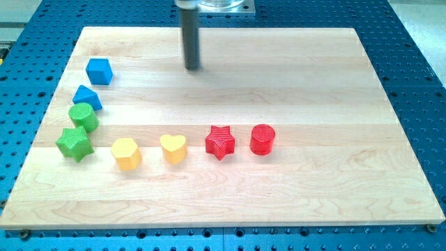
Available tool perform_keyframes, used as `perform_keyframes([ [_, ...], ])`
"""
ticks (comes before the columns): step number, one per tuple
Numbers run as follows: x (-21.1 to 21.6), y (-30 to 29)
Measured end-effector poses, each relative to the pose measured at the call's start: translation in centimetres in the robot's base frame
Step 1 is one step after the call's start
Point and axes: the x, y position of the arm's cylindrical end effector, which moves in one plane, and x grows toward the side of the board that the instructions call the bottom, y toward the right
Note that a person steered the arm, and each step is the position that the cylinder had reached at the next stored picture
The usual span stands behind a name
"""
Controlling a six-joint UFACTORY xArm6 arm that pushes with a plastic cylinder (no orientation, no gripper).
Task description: Move the triangle to the top of the heart
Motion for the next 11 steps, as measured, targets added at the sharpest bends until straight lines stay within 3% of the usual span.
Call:
perform_keyframes([
  [1, -4.5, -8.4],
  [2, -4.3, -15.1],
  [3, -0.1, -19.5],
  [5, 8.1, -18.5],
  [7, 12.4, -15.5],
  [8, 13.8, -15.0],
  [10, 13.3, -6.3],
  [11, 13.9, -10.8],
])
